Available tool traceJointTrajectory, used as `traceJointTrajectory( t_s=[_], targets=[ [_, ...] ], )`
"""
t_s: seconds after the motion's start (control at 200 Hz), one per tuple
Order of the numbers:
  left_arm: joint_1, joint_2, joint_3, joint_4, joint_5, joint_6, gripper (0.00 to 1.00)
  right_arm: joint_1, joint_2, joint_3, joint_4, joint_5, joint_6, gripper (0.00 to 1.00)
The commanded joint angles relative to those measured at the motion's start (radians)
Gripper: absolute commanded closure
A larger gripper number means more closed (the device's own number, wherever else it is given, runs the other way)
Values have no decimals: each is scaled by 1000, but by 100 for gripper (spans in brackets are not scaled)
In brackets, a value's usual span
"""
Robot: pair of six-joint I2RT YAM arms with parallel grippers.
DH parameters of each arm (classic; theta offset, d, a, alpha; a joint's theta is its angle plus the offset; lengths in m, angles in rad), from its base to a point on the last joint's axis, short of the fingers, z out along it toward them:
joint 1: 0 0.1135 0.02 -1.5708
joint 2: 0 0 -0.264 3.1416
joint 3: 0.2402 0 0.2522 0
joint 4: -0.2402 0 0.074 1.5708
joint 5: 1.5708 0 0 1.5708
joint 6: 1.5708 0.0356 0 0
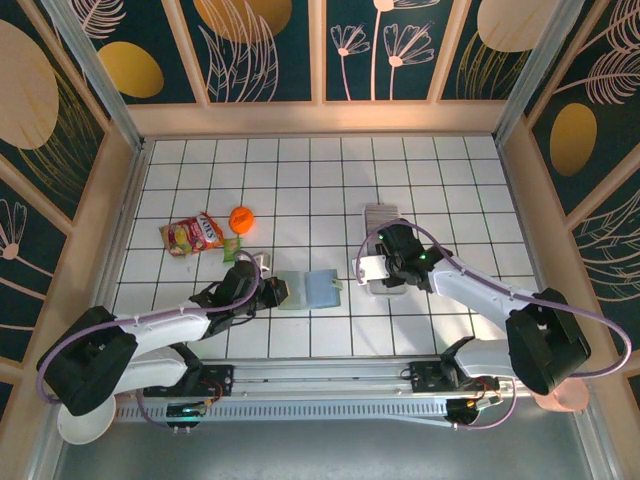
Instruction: Put the credit cards into the card holder
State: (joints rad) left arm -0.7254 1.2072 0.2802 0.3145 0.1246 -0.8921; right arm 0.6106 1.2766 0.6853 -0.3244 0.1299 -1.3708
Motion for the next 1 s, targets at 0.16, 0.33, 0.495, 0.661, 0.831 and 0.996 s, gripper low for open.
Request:
traceJointTrajectory(
  t_s=[0.16,0.33,0.495,0.661,0.831,0.996],
  targets=[
    [5,18,-13,42,17,-11,100,0,-35,25,21,19,6,58],
    [5,29,-16,47,14,-14,100,0,-42,32,15,16,10,63],
    [5,36,-21,46,-3,-10,100,6,-51,34,-13,20,10,67],
    [5,50,-21,40,-30,-3,100,14,-62,43,-28,16,29,72],
    [6,67,-24,44,-43,0,100,21,-75,63,-64,1,49,74],
    [5,83,-27,60,-44,-1,100,29,-94,80,-132,-35,76,75]
  ],
)
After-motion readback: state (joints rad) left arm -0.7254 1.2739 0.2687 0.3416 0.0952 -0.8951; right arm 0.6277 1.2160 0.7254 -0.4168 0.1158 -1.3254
